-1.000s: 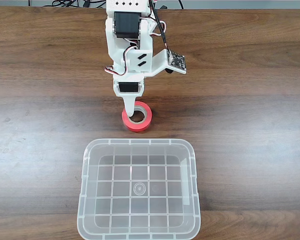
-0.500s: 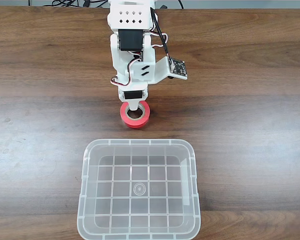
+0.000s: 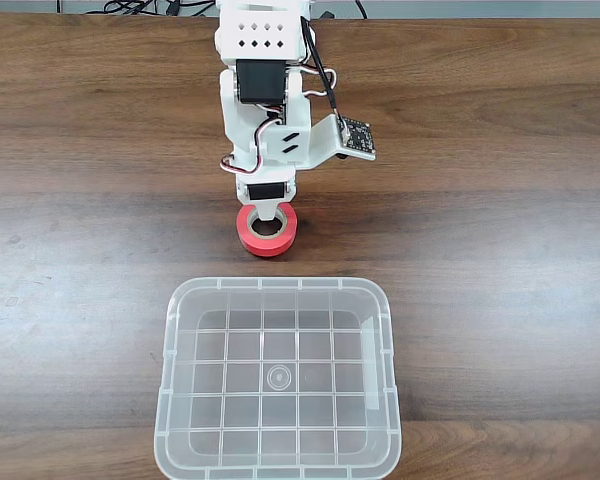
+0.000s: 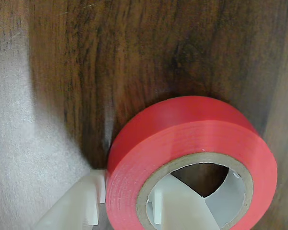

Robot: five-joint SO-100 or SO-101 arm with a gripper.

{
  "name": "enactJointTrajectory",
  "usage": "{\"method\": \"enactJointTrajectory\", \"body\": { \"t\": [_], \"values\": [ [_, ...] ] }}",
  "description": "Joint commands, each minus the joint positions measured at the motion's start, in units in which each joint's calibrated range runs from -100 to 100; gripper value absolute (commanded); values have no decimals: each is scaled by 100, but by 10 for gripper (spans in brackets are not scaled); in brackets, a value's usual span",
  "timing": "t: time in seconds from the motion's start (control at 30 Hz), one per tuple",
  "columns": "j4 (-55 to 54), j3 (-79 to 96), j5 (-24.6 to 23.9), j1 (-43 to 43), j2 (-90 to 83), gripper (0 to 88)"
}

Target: Grab the tape and place it in the box.

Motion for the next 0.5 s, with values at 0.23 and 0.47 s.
{"method": "enactJointTrajectory", "body": {
  "t": [0.23,0.47],
  "values": [
    [2089,-2111,5,-21,-1628,67],
    [2782,-2715,5,-21,-2038,67]
  ]
}}
